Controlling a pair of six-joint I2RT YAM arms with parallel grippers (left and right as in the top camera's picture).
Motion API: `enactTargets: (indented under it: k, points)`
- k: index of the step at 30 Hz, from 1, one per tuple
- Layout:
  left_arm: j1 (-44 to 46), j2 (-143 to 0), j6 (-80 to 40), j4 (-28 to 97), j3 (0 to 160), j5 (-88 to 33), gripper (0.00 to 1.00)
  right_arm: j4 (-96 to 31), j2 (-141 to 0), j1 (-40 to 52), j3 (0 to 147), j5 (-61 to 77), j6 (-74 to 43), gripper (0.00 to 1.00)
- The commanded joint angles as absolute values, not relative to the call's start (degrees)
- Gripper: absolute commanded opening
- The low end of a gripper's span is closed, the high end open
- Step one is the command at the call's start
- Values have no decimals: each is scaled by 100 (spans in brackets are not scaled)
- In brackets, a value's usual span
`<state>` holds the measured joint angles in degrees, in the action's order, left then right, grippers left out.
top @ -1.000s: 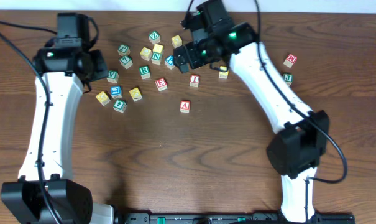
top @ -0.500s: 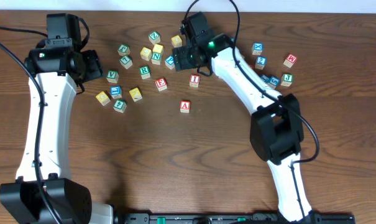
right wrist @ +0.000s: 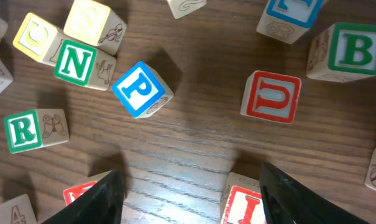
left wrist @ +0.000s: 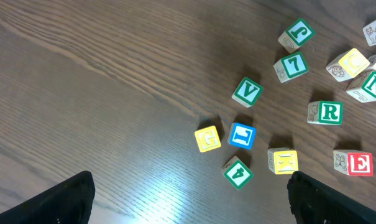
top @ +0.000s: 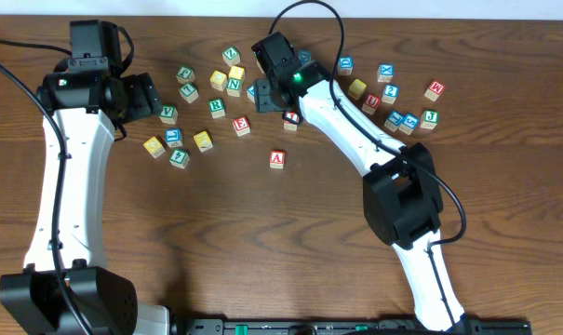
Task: Spell out AI2
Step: 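Close the right gripper on the red I block and lift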
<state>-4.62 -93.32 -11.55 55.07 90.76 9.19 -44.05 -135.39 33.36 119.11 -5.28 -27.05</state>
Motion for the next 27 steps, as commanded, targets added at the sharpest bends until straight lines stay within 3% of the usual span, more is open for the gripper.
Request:
enactTargets:
  k: [1, 20, 27]
  points:
    - [-482, -9279, -1096, 5507, 9201, 969, 98, -4418, -13609, 3347, 11878, -744, -3002, 63]
    - [-482, -9279, -1098, 5507, 9201, 969, 98, -4735, -13609, 3358, 11354, -849, -3218, 61]
    - [-482, -9279, -1098, 5507, 9201, 969, 98, -4532, -13609, 3321, 11078, -869, -3267, 53]
